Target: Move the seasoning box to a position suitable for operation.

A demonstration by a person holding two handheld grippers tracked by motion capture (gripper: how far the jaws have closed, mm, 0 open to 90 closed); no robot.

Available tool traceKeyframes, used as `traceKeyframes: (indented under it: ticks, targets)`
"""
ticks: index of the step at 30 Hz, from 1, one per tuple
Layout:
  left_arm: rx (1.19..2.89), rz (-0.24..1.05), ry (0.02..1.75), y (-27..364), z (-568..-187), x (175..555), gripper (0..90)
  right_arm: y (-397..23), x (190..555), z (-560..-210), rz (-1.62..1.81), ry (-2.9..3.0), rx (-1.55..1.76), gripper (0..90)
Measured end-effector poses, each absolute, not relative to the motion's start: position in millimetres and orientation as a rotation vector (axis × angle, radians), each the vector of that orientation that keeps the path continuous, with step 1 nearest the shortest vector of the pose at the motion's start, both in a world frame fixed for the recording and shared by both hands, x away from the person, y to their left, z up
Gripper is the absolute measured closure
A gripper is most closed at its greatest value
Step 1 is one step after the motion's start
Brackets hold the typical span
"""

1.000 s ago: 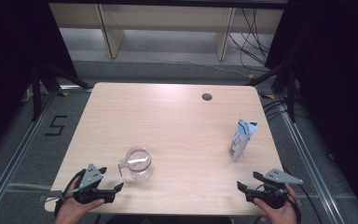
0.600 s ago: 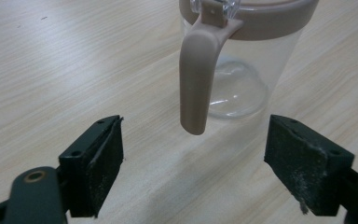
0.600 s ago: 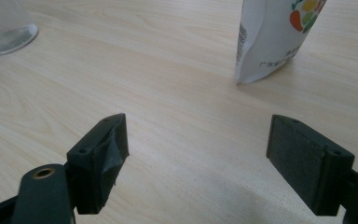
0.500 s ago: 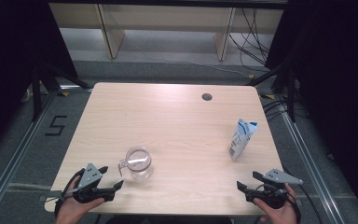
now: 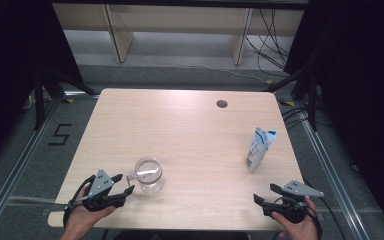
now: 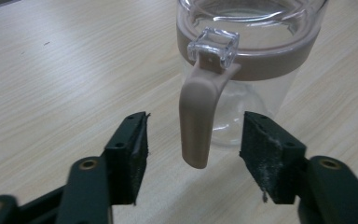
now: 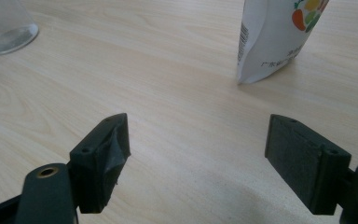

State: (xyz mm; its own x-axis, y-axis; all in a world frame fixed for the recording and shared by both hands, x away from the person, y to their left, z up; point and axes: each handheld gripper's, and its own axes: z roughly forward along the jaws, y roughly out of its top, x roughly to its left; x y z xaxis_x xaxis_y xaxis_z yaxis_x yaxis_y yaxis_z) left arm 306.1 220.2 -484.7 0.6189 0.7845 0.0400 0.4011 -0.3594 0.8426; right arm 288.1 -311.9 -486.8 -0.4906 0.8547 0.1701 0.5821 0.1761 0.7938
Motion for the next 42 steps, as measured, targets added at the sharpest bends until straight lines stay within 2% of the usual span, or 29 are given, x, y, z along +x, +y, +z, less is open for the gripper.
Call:
traceKeyframes:
  ticks: [12,15,27,42]
  targets:
    - [2.02,0.578,0.874,216.3,-486.2,316.2,63.8,-313.7,290.8,-487.7,1.212,2.159,1.295,24.0]
    - [2.017,0.582,0.865,215.2,-486.3,316.9,72.4,-313.5,291.0,-487.9,1.217,2.16,1.286,24.1]
    - [1.991,0.556,0.845,214.6,-488.6,321.9,73.9,-310.7,288.8,-487.5,1.223,2.161,1.341,24.4]
    - [2.018,0.563,0.806,186.6,-485.3,338.1,74.6,-312.9,291.6,-488.8,1.226,2.169,1.3,24.9]
